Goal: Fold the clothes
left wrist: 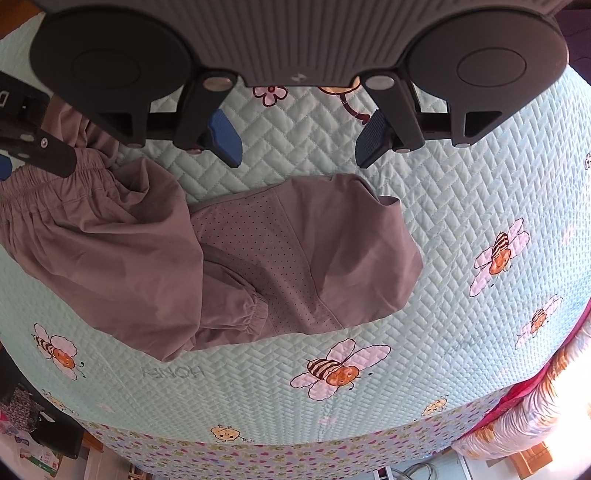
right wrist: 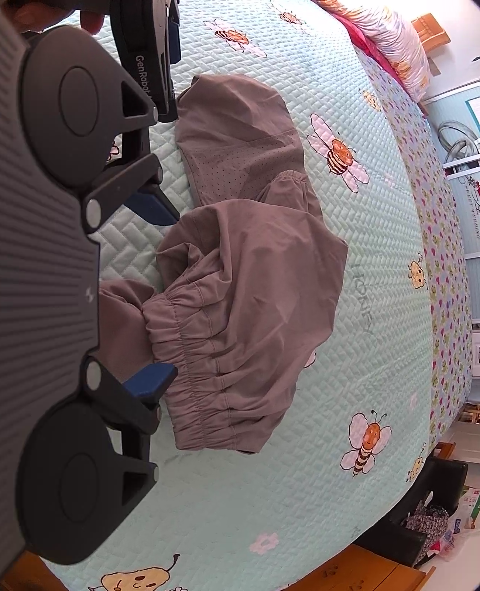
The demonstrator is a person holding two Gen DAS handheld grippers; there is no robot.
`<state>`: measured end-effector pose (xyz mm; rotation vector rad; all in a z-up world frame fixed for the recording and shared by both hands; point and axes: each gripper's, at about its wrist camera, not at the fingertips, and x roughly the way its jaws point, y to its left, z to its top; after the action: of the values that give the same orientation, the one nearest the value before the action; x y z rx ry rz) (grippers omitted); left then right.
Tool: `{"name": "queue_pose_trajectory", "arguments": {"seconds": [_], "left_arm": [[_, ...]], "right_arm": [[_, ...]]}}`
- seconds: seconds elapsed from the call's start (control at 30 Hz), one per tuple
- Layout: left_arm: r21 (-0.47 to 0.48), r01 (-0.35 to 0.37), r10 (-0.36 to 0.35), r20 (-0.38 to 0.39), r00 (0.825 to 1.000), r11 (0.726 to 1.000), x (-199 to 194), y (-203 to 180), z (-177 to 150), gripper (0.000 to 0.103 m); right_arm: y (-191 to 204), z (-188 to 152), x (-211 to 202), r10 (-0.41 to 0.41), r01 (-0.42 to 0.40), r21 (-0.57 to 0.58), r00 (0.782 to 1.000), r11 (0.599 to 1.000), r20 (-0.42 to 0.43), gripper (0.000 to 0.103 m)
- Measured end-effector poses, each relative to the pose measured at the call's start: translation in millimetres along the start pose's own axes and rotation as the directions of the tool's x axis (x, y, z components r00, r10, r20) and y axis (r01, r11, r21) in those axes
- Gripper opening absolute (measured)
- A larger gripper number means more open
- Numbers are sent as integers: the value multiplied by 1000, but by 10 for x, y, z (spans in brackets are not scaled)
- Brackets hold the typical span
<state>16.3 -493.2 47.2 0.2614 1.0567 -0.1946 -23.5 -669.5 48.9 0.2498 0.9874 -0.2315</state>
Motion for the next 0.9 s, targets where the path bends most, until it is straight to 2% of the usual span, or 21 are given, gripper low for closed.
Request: {"name": "queue_pose_trajectory", "arguments": {"seconds": [0.23, 0.57, 0.73, 0.9], "left_arm": [[-1, -5, 5, 1, 1000, 1000, 43, 37, 6, 70], [25, -49, 49, 9, 999, 998, 144, 45, -11, 70], [35, -55, 56, -14, 998, 998, 254, 52, -18, 70], [46, -47, 48, -24, 999, 998, 350, 45, -10, 70]], "right_arm": [[-7, -2, 52, 10, -10, 38, 1000, 999, -7, 82], [24, 11, 156, -3, 3, 42, 1000, 999, -11, 82], [-7, 21, 242, 15, -13, 65, 999, 998, -40, 82], [-6, 33, 304, -4, 7, 52, 999, 999, -41, 82]]}}
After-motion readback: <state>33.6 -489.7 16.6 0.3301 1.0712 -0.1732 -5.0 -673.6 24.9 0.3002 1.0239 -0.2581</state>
